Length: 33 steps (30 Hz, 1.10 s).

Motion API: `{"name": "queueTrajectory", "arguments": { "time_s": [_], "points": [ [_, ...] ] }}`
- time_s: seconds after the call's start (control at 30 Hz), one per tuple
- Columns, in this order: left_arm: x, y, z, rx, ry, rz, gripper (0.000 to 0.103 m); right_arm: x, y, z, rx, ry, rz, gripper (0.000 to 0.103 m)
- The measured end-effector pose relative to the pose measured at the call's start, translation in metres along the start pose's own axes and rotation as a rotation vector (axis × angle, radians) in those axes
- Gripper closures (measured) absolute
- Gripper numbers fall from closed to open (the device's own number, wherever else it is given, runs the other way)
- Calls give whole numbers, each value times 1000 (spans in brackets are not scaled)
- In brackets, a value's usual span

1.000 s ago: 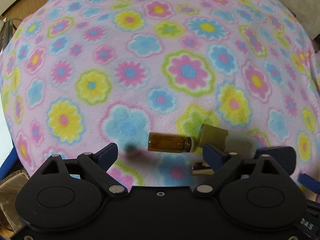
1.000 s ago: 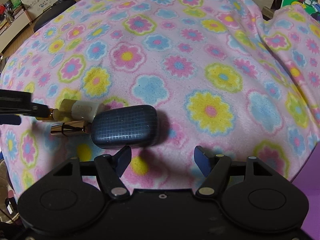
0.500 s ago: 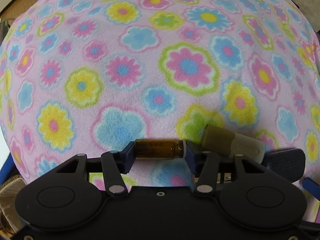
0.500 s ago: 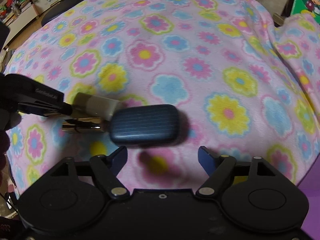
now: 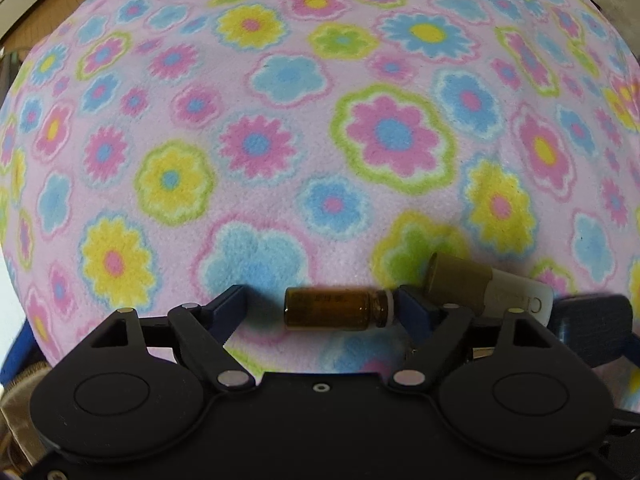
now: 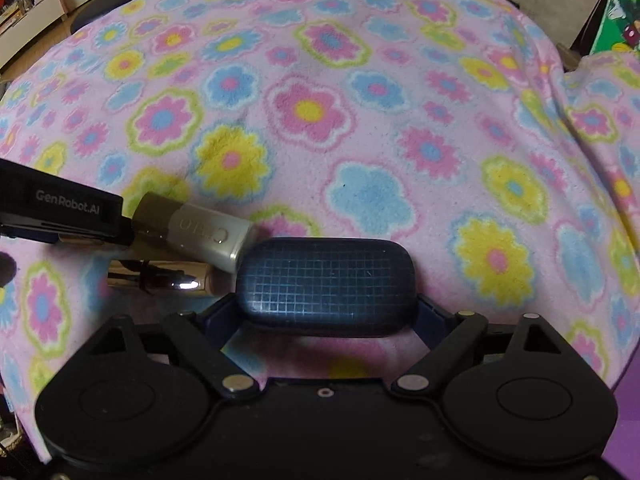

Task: Organize rigid objects
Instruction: 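Grasp the amber glass vial with the left gripper while the right grasps the navy grid case, then carry the vial and navy case into the basket and open both grippers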

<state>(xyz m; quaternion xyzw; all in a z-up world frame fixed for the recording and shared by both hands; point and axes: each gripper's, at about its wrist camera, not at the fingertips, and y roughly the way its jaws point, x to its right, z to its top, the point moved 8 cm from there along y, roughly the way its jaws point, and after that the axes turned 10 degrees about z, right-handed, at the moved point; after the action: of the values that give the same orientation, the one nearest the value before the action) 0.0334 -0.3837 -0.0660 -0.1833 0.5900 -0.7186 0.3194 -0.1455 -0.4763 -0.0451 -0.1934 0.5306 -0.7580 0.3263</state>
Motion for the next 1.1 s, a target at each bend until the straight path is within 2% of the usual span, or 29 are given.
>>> {"name": "queueTrajectory", "arguments": {
  "time_s": [0.03,0.1,0.43,0.63,0.73,0.87,1.0,1.1],
  "points": [
    [3,-2,2,13,15,-9,44,0,0,0,0,-2,0,14],
    [6,-6,3,24,31,-34,53,0,-2,0,1,-4,1,14],
    [-4,-15,-6,17,-8,-48,53,7,-22,-6,15,28,2,14],
    [-37,-40,-26,24,-68,-57,53,-11,-48,-4,54,8,12,14],
    [-65,-55,-43,44,-108,-49,53,-36,-57,-6,62,-27,38,14],
    [-120,-68,-73,59,-198,-43,53,-88,-65,-14,50,-101,96,14],
    [-190,-72,-107,75,-310,29,53,-157,-66,-31,6,-182,186,14],
    [-241,-67,-140,56,-403,71,53,-216,-63,-48,-38,-252,249,14]
  ]
}}
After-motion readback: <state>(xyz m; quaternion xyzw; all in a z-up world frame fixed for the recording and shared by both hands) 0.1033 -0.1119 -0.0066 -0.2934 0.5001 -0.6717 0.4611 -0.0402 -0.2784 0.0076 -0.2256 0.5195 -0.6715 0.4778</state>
